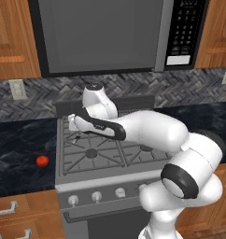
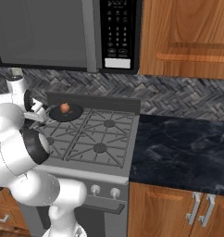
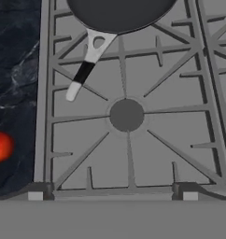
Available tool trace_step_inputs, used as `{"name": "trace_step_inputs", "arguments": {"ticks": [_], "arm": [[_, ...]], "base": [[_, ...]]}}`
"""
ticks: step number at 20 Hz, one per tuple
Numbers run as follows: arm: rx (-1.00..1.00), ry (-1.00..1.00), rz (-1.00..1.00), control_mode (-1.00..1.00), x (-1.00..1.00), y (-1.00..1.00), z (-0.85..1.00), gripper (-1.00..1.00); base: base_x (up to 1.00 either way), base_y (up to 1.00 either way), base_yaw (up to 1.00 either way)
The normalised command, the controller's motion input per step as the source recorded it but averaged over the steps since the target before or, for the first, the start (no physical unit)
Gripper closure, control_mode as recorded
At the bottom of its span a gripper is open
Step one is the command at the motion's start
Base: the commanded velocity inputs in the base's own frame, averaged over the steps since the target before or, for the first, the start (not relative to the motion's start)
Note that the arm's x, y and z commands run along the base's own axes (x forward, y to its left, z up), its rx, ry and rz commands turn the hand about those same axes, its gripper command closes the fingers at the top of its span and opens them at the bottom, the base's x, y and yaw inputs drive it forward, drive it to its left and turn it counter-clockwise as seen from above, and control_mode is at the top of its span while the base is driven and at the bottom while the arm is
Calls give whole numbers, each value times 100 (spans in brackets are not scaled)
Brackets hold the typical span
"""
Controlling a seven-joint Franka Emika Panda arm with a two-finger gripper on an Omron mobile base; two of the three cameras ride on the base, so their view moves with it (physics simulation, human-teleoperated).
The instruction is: Place the pan on the rear left burner on the stove. Then place the tomato and the onion in the pan and turn on the rear left burner.
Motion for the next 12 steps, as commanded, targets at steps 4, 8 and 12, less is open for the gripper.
{"name": "trace_step_inputs", "arguments": {"ticks": [4,8,12], "arm": [[0,3,1,-100,-2,41,1,-100],[0,4,11,-100,2,60,0,-100],[0,7,13,-100,2,61,0,-100]], "base": [[0,0,0],[0,0,0],[0,0,0]]}}
